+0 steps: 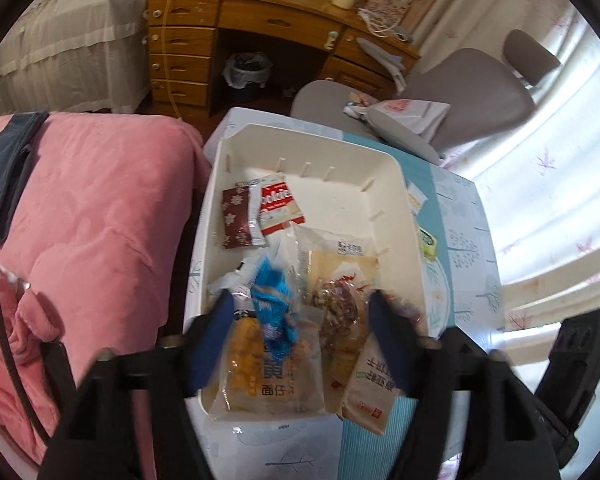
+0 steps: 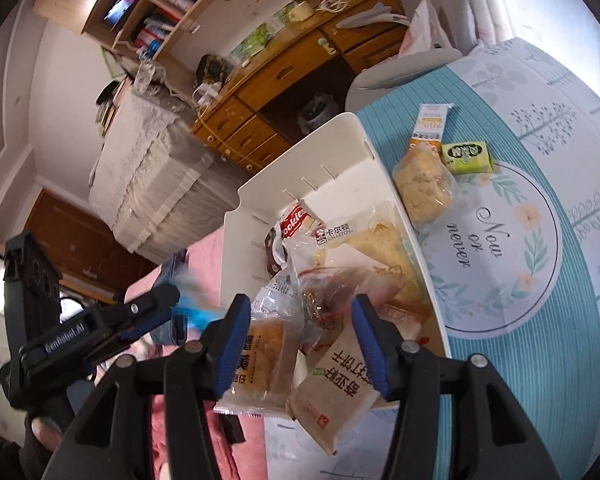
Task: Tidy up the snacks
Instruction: 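Carry both packs over the white tray and open both grippers, then move left gripper to the white protein bar while right approaches green pack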
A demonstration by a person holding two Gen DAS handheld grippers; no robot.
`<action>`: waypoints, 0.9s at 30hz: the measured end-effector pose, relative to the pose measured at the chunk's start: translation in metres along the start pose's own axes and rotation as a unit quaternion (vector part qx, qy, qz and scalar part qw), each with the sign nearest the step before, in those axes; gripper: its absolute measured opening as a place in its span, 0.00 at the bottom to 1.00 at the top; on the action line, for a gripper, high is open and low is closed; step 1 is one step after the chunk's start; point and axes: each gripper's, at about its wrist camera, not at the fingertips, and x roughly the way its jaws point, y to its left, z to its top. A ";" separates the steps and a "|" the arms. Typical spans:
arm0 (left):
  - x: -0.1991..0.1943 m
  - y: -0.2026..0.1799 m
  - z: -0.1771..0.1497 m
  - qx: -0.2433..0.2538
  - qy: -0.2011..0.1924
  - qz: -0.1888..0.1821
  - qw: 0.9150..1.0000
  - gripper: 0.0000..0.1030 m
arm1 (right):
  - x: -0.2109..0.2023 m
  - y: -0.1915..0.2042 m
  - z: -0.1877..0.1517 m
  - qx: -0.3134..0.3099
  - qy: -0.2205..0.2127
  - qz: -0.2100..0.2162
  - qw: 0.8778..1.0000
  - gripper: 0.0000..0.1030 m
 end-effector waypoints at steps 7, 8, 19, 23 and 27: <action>0.004 -0.022 0.014 0.004 0.031 0.023 0.999 0.71 | -0.008 -0.014 0.009 -0.028 0.014 -0.009 0.999 0.65; 0.004 -0.027 0.016 0.010 0.033 0.025 0.999 0.71 | -0.009 -0.018 0.012 -0.032 0.015 -0.012 0.999 0.65; 0.040 -0.115 0.049 0.081 0.091 0.038 0.992 0.71 | -0.015 -0.065 0.054 -0.111 0.028 -0.054 0.992 0.65; 0.065 -0.151 0.063 0.108 0.108 0.049 0.987 0.71 | -0.015 -0.078 0.070 -0.159 0.015 -0.067 0.985 0.65; 0.090 -0.187 0.081 0.135 0.116 0.057 0.982 0.71 | -0.006 -0.094 0.087 -0.203 0.010 -0.081 0.976 0.65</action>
